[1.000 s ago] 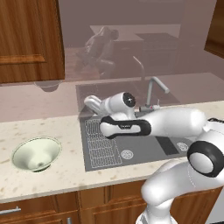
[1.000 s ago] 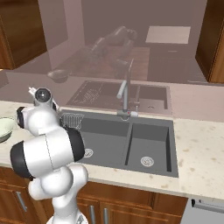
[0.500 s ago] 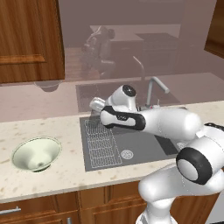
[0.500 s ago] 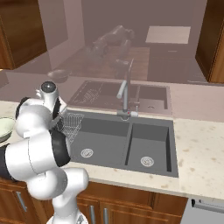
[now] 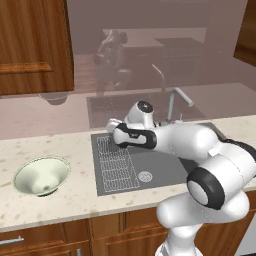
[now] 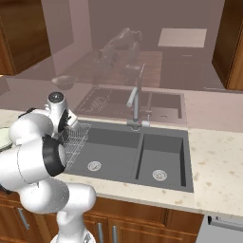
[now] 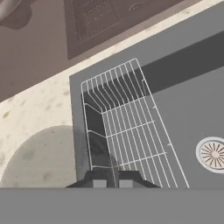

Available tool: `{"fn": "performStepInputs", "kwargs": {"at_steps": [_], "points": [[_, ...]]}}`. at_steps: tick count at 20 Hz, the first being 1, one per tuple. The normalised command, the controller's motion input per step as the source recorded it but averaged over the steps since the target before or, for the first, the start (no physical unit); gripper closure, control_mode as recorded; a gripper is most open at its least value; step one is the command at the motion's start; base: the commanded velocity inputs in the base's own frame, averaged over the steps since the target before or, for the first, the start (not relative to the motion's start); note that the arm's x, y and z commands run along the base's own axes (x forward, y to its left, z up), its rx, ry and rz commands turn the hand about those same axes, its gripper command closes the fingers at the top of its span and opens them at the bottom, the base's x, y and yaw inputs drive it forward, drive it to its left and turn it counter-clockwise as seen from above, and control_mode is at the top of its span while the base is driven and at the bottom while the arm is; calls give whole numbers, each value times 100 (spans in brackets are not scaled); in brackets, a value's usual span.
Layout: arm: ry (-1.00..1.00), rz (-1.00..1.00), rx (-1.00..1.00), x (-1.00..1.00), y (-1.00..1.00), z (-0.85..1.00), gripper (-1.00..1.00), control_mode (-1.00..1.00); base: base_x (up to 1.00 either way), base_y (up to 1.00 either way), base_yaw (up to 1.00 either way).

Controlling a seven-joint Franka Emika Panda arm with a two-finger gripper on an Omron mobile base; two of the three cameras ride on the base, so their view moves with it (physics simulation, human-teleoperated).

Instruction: Place the glass cup in the left basin and the bowl in the right basin of the sink.

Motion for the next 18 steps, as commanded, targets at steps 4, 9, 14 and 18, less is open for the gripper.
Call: {"fn": "performStepInputs", "kwargs": {"at_steps": [4,9,14,18], "points": [[0,0,-2,7,-35,-30,100,-100,0,0,0],[0,0,0,0,-47,-1,100,-100,0,0,0],[0,0,0,8,-55,0,100,-100,0,0,0],[0,0,0,19,-53,-2,100,-100,0,0,0]]}}
